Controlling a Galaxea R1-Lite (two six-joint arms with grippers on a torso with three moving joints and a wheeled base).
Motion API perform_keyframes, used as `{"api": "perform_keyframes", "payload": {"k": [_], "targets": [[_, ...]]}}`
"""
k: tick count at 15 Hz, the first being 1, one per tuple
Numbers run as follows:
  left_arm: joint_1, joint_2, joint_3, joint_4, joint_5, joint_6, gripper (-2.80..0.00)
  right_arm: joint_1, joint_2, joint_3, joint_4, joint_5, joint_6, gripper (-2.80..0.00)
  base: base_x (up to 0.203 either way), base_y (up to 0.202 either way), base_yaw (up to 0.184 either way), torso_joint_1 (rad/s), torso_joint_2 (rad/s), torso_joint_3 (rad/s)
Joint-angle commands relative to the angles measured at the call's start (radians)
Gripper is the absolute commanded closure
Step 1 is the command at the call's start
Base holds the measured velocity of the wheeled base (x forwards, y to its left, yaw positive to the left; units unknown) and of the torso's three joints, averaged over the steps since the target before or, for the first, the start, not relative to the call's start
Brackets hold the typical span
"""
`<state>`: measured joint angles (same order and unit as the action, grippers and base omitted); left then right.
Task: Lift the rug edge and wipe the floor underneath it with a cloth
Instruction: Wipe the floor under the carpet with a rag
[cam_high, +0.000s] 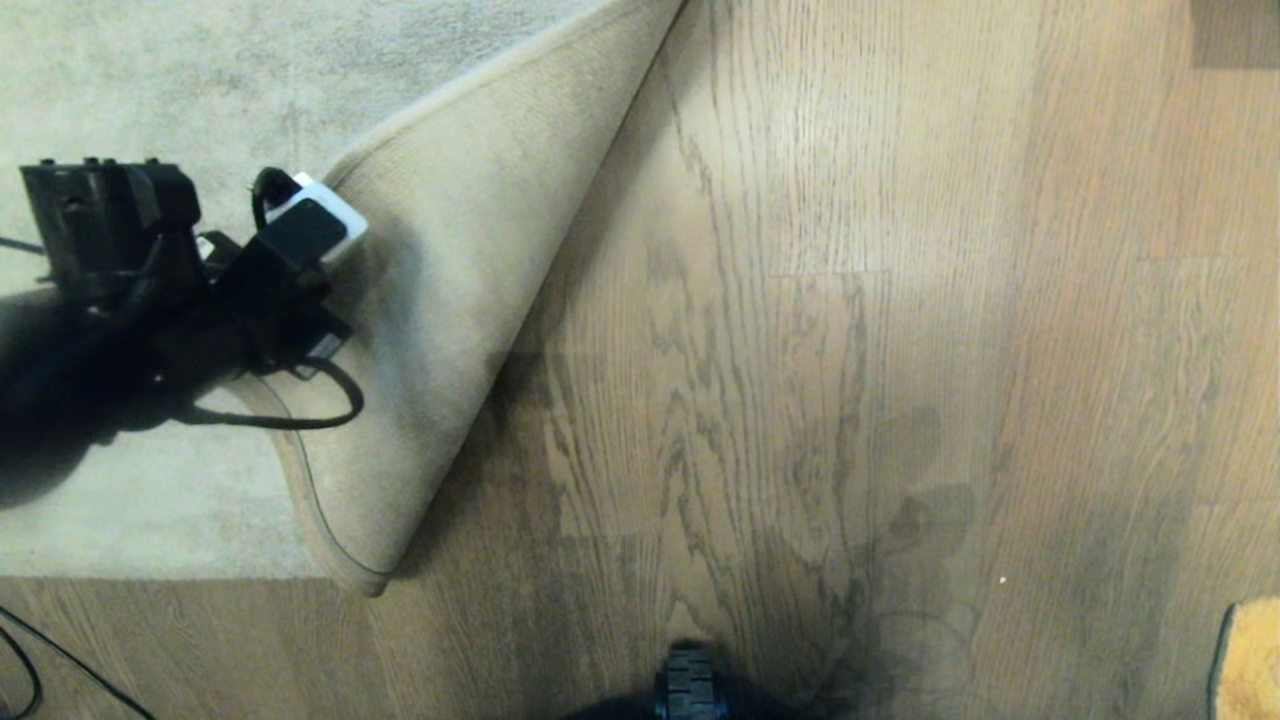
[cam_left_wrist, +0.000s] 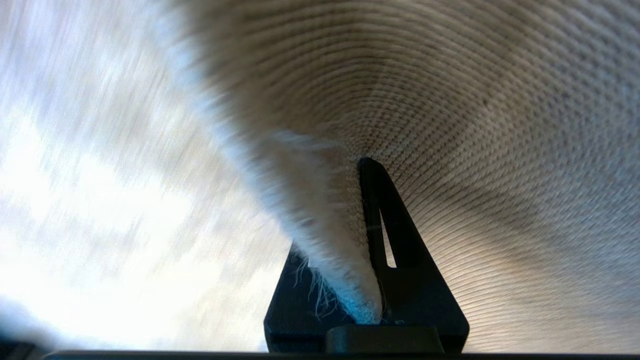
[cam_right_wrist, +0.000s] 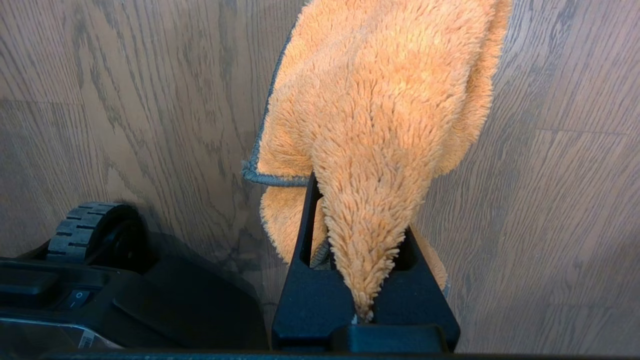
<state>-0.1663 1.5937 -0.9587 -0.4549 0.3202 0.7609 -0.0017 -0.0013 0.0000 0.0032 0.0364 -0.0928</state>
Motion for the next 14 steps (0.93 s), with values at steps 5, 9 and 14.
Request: {"api": "perform_keyframes", "payload": {"k": [5,9,14], "targets": [[-0.108,0.094,-0.187,0.055,-0.076,0.012,0.0,0.0,0.001,0.0,0.0,0.0,-0.001,0.0,0.0,0.0,0.0,0.0,0.0,0.0],[-0.042,0.114,-0.269,0.112,-0.191,0.051,0.0,0.0,0.001,0.0,0.0,0.0,-0.001,0.0,0.0,0.0,0.0,0.0,0.0,0.0],[-0.021,0.117,-0.277,0.105,-0.228,0.057,0.0,0.0,0.001,0.0,0.001,0.0,-0.001,0.0,0.0,0.0,0.0,0.0,0.0,0.0]]}}
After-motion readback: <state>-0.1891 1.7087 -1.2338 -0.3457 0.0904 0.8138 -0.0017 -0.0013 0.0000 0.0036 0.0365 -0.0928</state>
